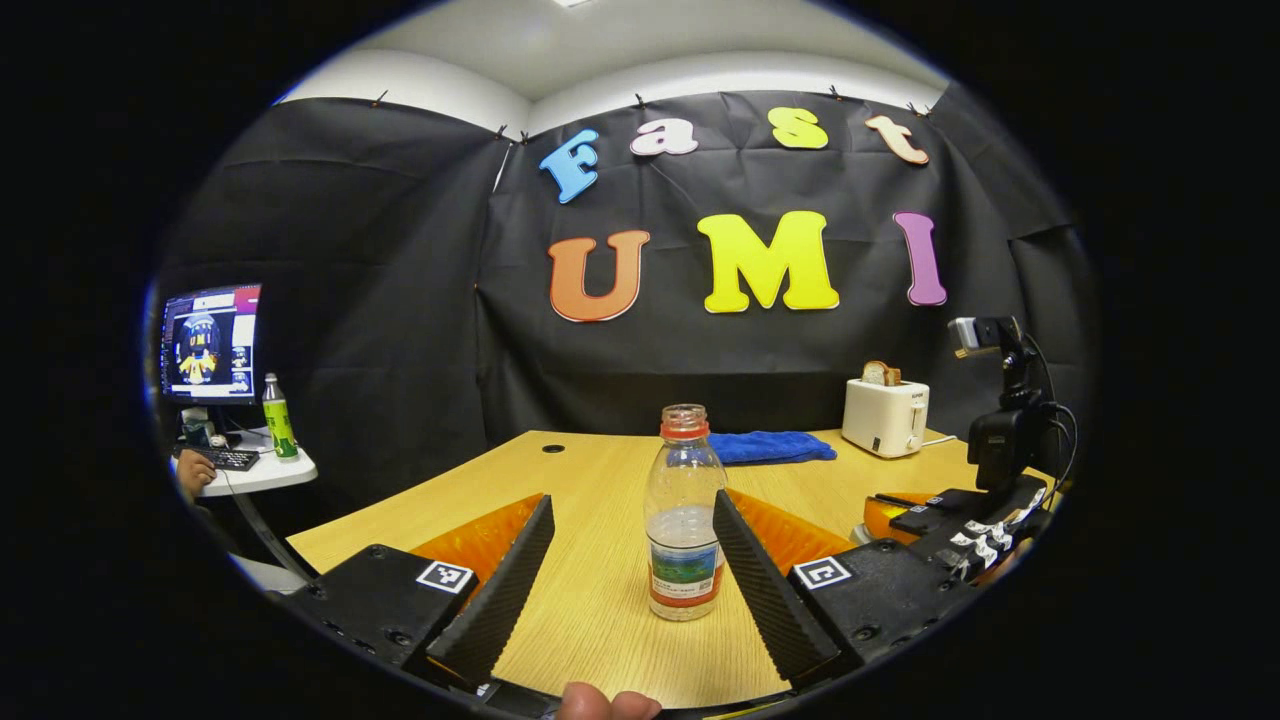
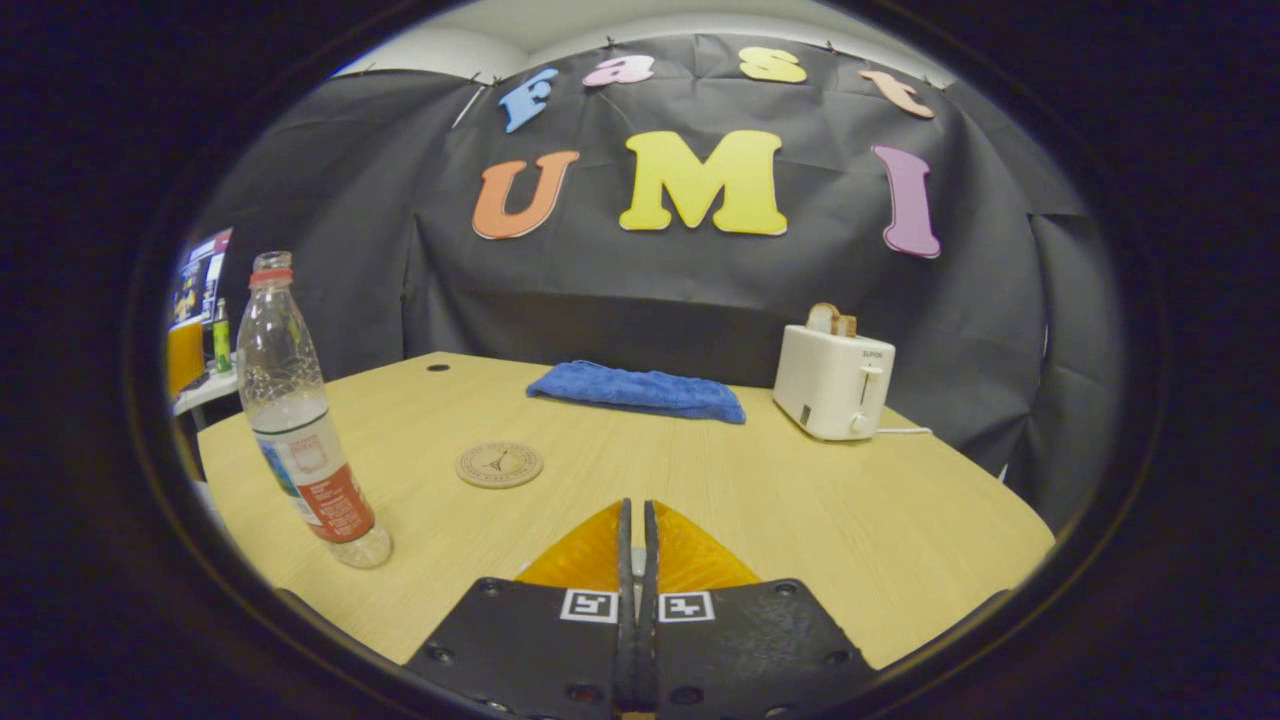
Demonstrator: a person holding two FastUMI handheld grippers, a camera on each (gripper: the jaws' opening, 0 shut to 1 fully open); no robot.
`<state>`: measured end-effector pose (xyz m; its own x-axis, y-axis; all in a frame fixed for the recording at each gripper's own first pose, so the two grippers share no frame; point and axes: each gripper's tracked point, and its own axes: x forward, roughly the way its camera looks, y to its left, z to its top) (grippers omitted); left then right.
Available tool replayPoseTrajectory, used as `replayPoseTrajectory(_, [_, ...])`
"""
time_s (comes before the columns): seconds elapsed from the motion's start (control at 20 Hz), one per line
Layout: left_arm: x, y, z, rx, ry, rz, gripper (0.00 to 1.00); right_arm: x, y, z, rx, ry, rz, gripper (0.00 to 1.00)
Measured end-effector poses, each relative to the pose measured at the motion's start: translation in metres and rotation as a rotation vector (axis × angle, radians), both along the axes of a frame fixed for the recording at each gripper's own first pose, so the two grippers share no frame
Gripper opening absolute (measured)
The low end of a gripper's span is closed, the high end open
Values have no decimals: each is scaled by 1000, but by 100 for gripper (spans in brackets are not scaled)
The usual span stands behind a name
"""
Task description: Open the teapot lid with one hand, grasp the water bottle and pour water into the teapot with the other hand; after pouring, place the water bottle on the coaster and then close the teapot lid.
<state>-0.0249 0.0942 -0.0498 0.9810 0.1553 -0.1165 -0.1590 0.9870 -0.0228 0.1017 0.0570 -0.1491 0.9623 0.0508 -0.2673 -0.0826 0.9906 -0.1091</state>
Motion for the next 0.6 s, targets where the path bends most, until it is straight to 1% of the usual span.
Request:
replayPoseTrajectory(0.15, [6, -10, -20, -33, 47, -56, 100, 1, 4, 11, 21, -14, 27, 0])
replayPoseTrajectory(0.35, [11, -29, -40, -104, 90, -135, 100, -2, 7, 29, 45, -39, 54, 0])
replayPoseTrajectory(0.45, [17, -32, -52, -107, 120, -146, 100, -6, 2, 40, 48, -54, 60, 0])
replayPoseTrajectory(0.6, [28, -29, -69, -91, 149, -138, 100, -16, -10, 52, 44, -74, 59, 0])
